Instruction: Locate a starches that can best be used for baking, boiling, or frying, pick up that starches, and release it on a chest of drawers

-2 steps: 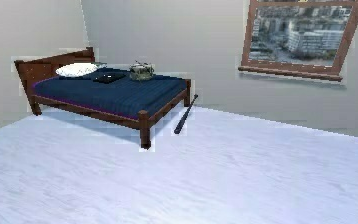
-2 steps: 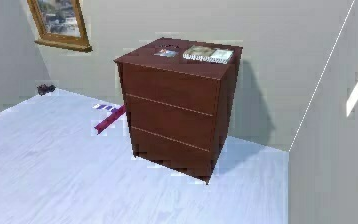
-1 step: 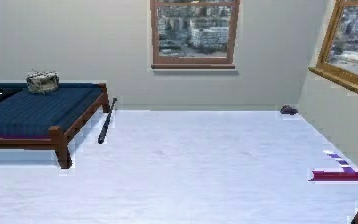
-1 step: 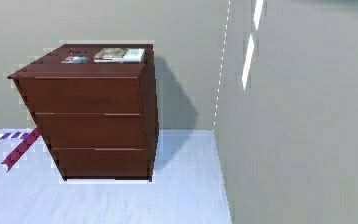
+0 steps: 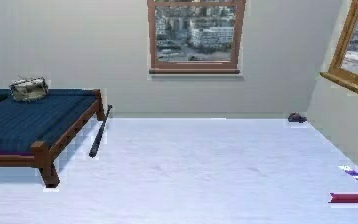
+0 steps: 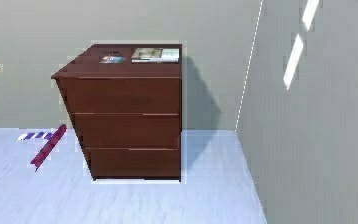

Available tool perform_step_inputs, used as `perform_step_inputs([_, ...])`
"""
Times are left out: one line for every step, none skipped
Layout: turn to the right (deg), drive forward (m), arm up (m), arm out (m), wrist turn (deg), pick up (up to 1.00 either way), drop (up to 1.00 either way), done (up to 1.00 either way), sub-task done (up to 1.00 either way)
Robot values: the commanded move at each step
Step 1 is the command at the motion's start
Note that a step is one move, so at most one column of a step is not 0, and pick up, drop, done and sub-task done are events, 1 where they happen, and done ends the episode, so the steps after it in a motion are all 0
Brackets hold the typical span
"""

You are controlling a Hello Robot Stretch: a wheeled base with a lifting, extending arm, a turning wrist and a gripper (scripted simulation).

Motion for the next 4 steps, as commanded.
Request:
perform_step_inputs([-45.0, 0.0, 0.0, 0.0, 0.0, 0.0, 0.0, 0.0, 0.0])
perform_step_inputs([-39.0, 0.0, 0.0, 0.0, 0.0, 0.0, 0.0, 0.0, 0.0])
perform_step_inputs([0.0, 0.3, 0.0, 0.0, 0.0, 0.0, 0.0, 0.0, 0.0])
perform_step_inputs([-45.0, 0.0, 0.0, 0.0, 0.0, 0.0, 0.0, 0.0, 0.0])
